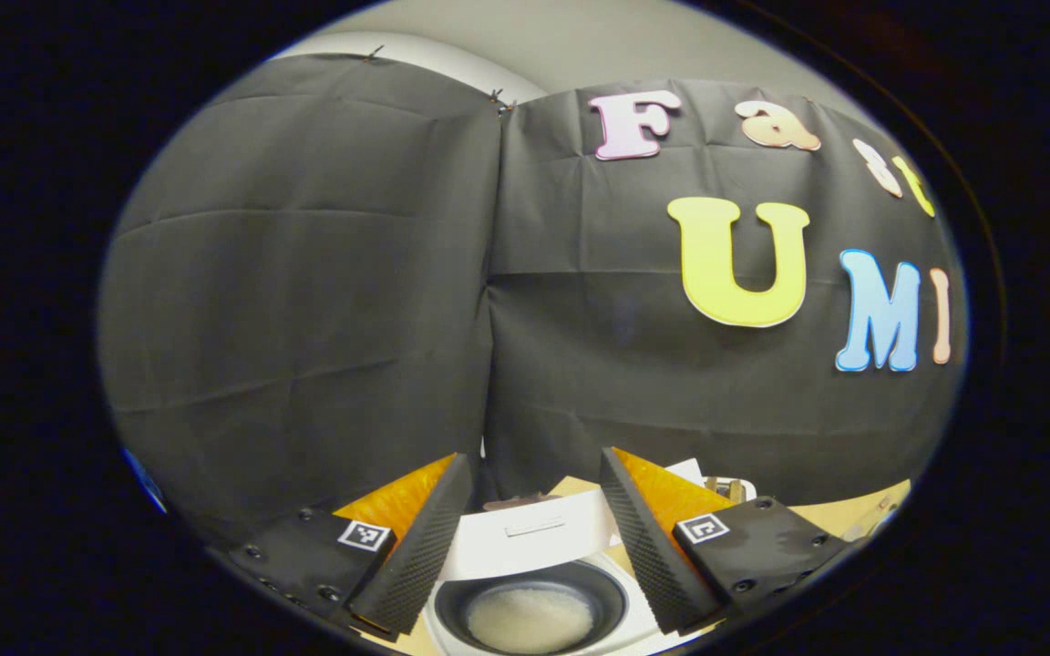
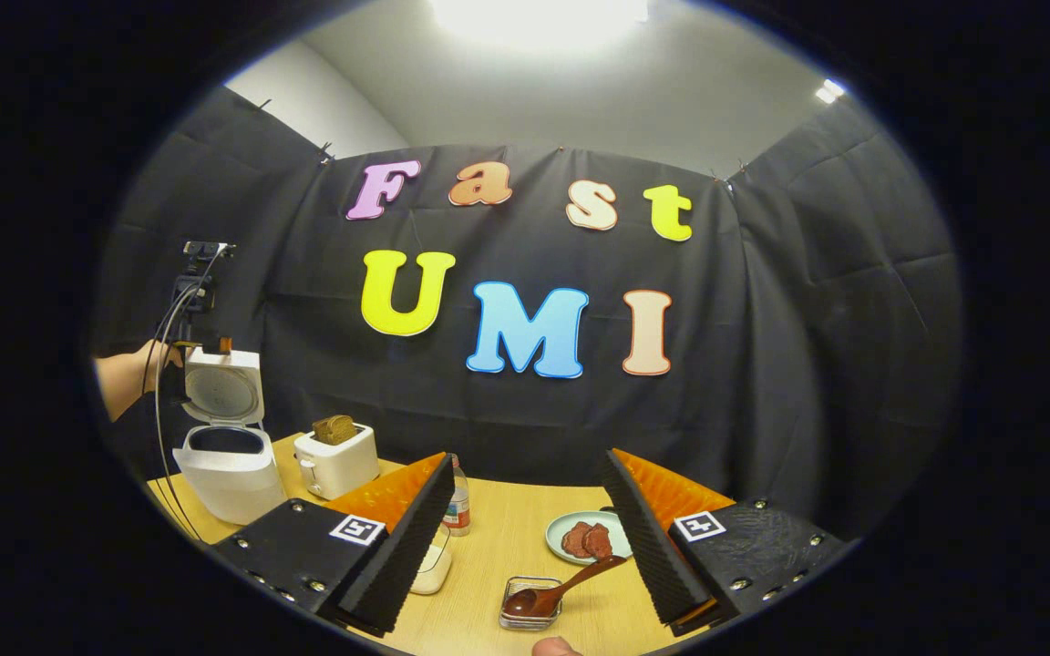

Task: Close the left gripper, press the button to open the rice cooker; take a wooden spoon from the chopstick holder with the right hand, scoop a spoonful of rice and pour it into the rice cooker, then put the wooden spoon back into the chopstick holder.

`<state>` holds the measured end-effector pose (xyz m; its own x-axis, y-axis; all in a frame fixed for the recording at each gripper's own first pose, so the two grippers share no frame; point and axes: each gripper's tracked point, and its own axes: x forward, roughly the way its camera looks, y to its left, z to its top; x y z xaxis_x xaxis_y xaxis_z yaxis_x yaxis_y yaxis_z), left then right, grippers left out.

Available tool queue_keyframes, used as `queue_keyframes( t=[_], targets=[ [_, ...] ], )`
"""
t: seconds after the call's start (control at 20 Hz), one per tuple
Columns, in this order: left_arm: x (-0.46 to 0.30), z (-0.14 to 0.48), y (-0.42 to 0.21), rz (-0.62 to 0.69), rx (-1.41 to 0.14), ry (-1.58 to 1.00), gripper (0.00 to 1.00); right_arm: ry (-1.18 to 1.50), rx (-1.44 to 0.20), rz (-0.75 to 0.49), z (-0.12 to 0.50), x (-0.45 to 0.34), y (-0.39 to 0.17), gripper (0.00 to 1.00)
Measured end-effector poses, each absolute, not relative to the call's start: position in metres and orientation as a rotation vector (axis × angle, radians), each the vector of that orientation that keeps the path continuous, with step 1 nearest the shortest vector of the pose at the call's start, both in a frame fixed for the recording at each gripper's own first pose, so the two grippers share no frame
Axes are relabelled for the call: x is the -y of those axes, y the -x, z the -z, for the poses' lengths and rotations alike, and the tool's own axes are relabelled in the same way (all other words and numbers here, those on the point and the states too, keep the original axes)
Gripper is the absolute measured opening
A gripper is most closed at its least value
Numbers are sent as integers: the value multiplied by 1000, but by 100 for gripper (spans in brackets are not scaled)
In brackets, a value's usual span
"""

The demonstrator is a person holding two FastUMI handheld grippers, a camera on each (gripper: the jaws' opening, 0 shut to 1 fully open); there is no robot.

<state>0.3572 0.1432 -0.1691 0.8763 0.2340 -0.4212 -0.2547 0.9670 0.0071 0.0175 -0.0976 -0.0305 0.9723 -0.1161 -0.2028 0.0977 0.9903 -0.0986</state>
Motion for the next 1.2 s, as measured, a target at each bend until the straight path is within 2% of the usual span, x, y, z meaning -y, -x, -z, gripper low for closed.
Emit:
queue_keyframes(
  t=[0.45,0.5,0.55,0.65,0.7,0.75,0.95,1.0,1.1,1.15,1.2],
  targets=[
    [-105,202,-302,-250,-490,75,98,65,-167,58,23,121,-11,97],
    [-101,207,-296,-253,-501,82,92,66,-175,54,26,123,-10,97],
    [-97,213,-291,-253,-510,79,98,63,-188,47,29,124,-9,97],
    [-86,230,-280,-243,-542,92,98,48,-194,38,31,127,-7,97],
    [-82,243,-273,-243,-577,116,92,43,-194,37,31,129,-6,97],
    [-79,257,-265,-251,-616,130,99,38,-192,38,32,131,-6,97],
    [-70,291,-247,-238,-656,62,95,23,-199,36,36,133,-3,97],
    [-70,294,-247,-244,-663,69,92,27,-201,40,37,134,-1,97],
    [-67,296,-245,-248,-673,72,92,31,-207,47,40,137,0,97],
    [-67,300,-242,-247,-675,64,99,27,-209,50,40,137,0,97],
    [-68,303,-240,-247,-677,60,95,22,-211,52,41,137,0,97]
  ],
)
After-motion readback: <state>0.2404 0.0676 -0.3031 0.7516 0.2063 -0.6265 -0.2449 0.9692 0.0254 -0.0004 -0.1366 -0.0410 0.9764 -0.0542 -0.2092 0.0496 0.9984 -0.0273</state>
